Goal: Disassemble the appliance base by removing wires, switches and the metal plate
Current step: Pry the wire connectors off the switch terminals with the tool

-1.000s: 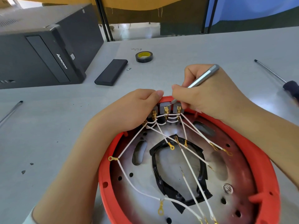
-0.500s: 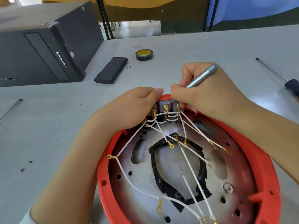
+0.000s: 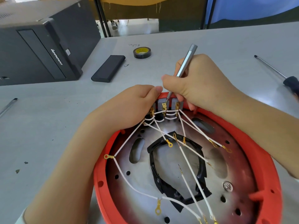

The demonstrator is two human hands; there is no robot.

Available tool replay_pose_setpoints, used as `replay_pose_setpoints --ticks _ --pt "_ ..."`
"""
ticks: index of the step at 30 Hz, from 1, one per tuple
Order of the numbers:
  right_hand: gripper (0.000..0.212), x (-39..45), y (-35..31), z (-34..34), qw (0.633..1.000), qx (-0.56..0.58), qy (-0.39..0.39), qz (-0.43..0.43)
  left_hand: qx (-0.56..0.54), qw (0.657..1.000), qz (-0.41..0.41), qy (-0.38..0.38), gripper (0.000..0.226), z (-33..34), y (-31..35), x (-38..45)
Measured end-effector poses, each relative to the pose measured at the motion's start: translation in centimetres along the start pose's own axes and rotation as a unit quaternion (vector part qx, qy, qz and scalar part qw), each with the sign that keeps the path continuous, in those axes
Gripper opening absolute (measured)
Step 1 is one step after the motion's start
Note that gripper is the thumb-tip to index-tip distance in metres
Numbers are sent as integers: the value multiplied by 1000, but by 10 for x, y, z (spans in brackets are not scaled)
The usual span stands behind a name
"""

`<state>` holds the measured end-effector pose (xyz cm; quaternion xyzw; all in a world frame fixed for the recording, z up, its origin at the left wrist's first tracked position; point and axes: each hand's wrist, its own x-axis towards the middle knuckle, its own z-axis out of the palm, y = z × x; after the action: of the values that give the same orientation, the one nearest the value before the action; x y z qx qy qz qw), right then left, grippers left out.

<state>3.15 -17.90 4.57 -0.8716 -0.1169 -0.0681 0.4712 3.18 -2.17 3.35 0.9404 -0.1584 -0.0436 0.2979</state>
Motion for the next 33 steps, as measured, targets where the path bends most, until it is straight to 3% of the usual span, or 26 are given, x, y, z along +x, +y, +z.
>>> replay_pose_setpoints --ticks 7,11,19,33 --pt "25 -11 -3 -2 997 -9 54 -49 -11 1000 -4 -15 52 -2 1 -3" --pt "35 -11 -3 -3 996 25 76 -50 -15 1000 -6 -17 53 -2 1 -3" --pt "39 -9 -5 0 994 -47 80 -58 -26 999 -12 -20 52 -1 0 -3" --pt "41 -7 -1 1 986 -68 109 -103 -22 1000 -2 -4 50 -1 -1 -1"
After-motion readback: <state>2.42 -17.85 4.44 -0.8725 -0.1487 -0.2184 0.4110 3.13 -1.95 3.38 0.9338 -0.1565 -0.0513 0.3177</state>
